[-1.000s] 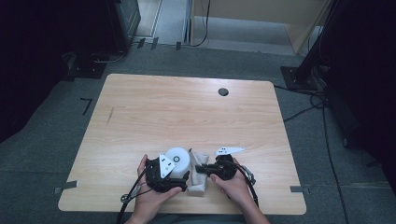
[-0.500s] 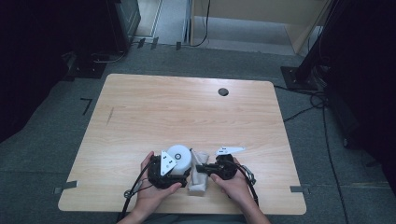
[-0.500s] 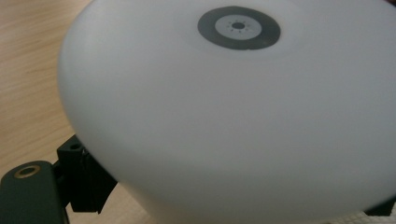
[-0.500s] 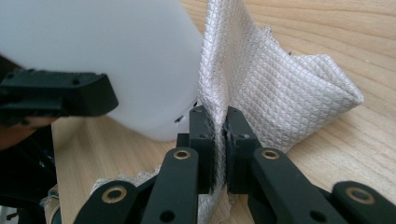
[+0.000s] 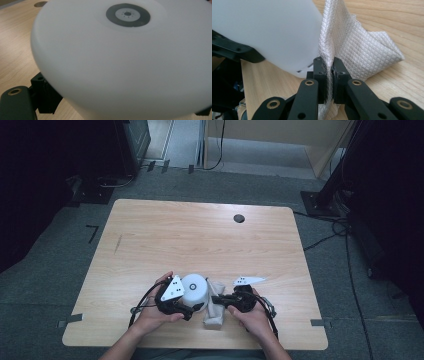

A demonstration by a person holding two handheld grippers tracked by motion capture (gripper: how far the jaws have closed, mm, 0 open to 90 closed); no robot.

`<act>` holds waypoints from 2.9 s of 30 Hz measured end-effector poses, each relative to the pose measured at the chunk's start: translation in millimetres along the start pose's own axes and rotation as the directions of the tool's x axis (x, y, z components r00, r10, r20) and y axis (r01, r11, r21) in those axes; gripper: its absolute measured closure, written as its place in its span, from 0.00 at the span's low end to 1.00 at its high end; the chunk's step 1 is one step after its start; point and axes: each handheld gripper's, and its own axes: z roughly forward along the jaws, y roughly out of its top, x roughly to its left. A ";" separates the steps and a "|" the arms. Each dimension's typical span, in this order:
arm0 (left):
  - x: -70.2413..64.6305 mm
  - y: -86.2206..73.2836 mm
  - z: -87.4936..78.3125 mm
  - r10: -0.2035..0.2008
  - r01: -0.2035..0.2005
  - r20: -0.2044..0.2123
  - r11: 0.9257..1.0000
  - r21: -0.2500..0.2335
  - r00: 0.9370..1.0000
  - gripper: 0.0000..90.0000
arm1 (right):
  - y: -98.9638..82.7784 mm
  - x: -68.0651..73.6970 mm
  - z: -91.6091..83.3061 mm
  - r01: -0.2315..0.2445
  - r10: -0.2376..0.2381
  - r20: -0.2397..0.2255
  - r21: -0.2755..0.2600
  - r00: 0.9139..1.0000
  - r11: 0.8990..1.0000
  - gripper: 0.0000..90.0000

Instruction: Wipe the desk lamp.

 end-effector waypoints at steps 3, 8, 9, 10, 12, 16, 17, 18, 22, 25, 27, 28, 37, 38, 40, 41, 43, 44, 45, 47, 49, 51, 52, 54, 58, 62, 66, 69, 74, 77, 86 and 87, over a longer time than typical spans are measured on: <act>1.0 -1.9 3.7 0.002 -0.003 0.023 1.000 0.014 1.000 0.10 | -0.4 1.4 1.5 -0.001 0.001 -0.014 0.002 1.000 1.000 0.94; 3.7 -2.4 4.6 0.012 -0.013 0.053 1.000 0.019 0.999 0.10 | 0.5 3.6 0.1 -0.028 0.027 -0.075 -0.010 0.997 1.000 0.94; 5.1 -3.4 4.5 0.016 -0.016 0.061 1.000 0.013 0.998 0.10 | 1.0 4.3 -1.0 -0.036 0.034 -0.085 -0.018 0.996 0.999 0.94; 5.5 -3.7 4.4 0.017 -0.018 0.063 1.000 0.011 0.998 0.10 | 2.7 5.6 -3.6 -0.040 0.037 -0.100 -0.030 0.994 0.999 0.94; 5.5 -4.4 4.6 0.017 -0.017 0.064 1.000 0.005 0.998 0.10 | 5.4 8.2 -7.6 -0.049 0.042 -0.119 -0.056 0.992 0.997 0.94; 5.5 -6.2 4.8 0.015 -0.014 0.065 1.000 -0.007 0.998 0.10 | 17.1 18.4 -22.3 -0.030 0.010 -0.149 -0.138 0.989 0.990 0.94; 5.5 -7.1 4.9 0.013 -0.012 0.065 1.000 -0.013 0.998 0.10 | 22.0 24.3 -28.3 -0.012 -0.014 -0.149 -0.174 0.989 0.985 0.94; 5.7 -7.5 4.9 0.012 -0.011 0.066 1.000 -0.015 0.998 0.10 | 23.5 26.1 -30.4 -0.004 -0.023 -0.149 -0.182 0.989 0.983 0.94; 6.4 -9.0 5.7 0.003 -0.002 0.073 1.000 -0.023 0.997 0.09 | 29.3 38.3 -37.9 0.062 -0.086 -0.099 -0.224 0.991 0.973 0.94; 6.7 -9.3 5.7 0.003 -0.002 0.074 1.000 -0.023 0.997 0.09 | 25.0 35.7 -33.5 0.066 -0.086 -0.083 -0.220 0.993 0.973 0.94; 7.0 -9.5 5.6 0.004 -0.002 0.077 1.000 -0.024 0.997 0.09 | 16.4 27.0 -23.5 0.025 -0.041 -0.086 -0.181 0.995 0.983 0.94; 7.3 -9.7 5.4 0.004 -0.002 0.079 1.000 -0.024 0.997 0.09 | 11.5 22.2 -18.2 -0.001 -0.013 -0.094 -0.153 0.995 0.988 0.94; 8.4 -9.9 6.0 0.001 0.001 0.086 1.000 -0.023 0.996 0.09 | 0.0 9.0 1.0 -0.044 0.042 -0.058 -0.037 0.997 0.998 0.94; 8.4 -9.9 6.1 0.000 0.002 0.087 1.000 -0.023 0.996 0.09 | 6.5 13.8 -5.5 -0.042 0.038 -0.067 -0.066 0.997 0.997 0.94; 8.6 -10.0 6.1 0.000 0.002 0.088 1.000 -0.022 0.996 0.09 | 11.7 17.8 -11.8 -0.044 0.036 -0.084 -0.099 0.996 0.994 0.94; 8.8 -10.1 6.2 0.000 0.002 0.089 1.000 -0.022 0.996 0.09 | 15.1 21.1 -16.1 -0.039 0.029 -0.089 -0.117 0.996 0.992 0.94; 9.2 -10.1 6.6 0.000 0.002 0.092 1.000 -0.022 0.996 0.09 | 20.1 27.4 -22.4 -0.016 0.003 -0.089 -0.144 0.996 0.989 0.94; 9.0 -10.1 6.7 0.001 0.001 0.091 1.000 -0.022 0.996 0.09 | 22.6 31.8 -26.7 -0.001 -0.013 -0.087 -0.165 0.996 0.986 0.94; 9.0 -10.1 6.8 0.002 0.000 0.091 1.000 -0.022 0.996 0.09 | 23.4 33.6 -28.2 0.008 -0.023 -0.084 -0.175 0.996 0.985 0.94; 8.9 -10.0 6.9 0.002 0.000 0.090 1.000 -0.021 0.996 0.09 | 22.5 34.1 -28.0 0.017 -0.032 -0.078 -0.180 0.996 0.984 0.94; 8.8 -10.0 6.9 0.002 0.000 0.090 1.000 -0.021 0.996 0.09 | 18.8 30.1 -24.2 -0.003 -0.011 -0.083 -0.169 0.996 0.986 0.94; 8.9 -10.0 6.9 0.002 0.000 0.090 1.000 -0.021 0.996 0.09 | 13.7 26.4 -18.1 -0.006 -0.004 -0.066 -0.143 0.998 0.990 0.94; 8.9 -10.0 6.9 0.002 0.000 0.090 1.000 -0.021 0.996 0.09 | 10.8 24.2 -14.5 -0.007 0.001 -0.054 -0.125 0.999 0.992 0.94; 8.8 -9.9 6.9 0.002 0.000 0.089 1.000 -0.019 0.996 0.09 | 8.3 21.9 -10.4 -0.013 0.009 -0.040 -0.100 0.999 0.995 0.94; 8.1 -9.4 7.4 0.001 0.000 0.090 1.000 -0.019 0.996 0.09 | 16.0 26.1 -16.1 0.013 -0.016 -0.021 -0.126 1.000 0.992 0.94; 5.6 -7.3 9.8 0.001 0.000 0.093 1.000 -0.015 0.996 0.09 | 30.2 37.1 -32.4 0.052 -0.053 -0.001 -0.212 0.999 0.976 0.94; 0.5 -4.0 14.1 0.004 -0.003 0.095 1.000 -0.010 0.995 0.09 | 40.2 50.4 -43.9 0.131 -0.121 0.056 -0.241 0.991 0.962 0.94; -1.1 -3.2 15.5 0.004 -0.003 0.096 1.000 -0.011 0.995 0.09 | 43.2 57.1 -46.0 0.163 -0.151 0.071 -0.238 0.986 0.957 0.94; -2.1 -2.7 16.2 0.004 -0.003 0.097 1.000 -0.010 0.995 0.09 | 47.0 68.3 -45.5 0.204 -0.192 0.075 -0.215 0.978 0.955 0.94; -3.8 -2.2 17.3 0.003 -0.002 0.089 1.000 -0.014 0.996 0.09 | 48.8 75.9 -40.4 0.227 -0.211 0.106 -0.176 0.972 0.958 0.94; -5.3 -2.1 18.3 -0.002 0.004 0.082 1.000 -0.017 0.997 0.09 | 56.6 89.3 -23.3 0.191 -0.177 0.113 -0.131 0.978 0.973 0.86; -5.3 -2.1 18.3 -0.001 0.003 0.082 1.000 -0.017 0.997 0.09 | 57.5 91.0 -22.1 0.190 -0.176 0.115 -0.133 0.978 0.973 0.79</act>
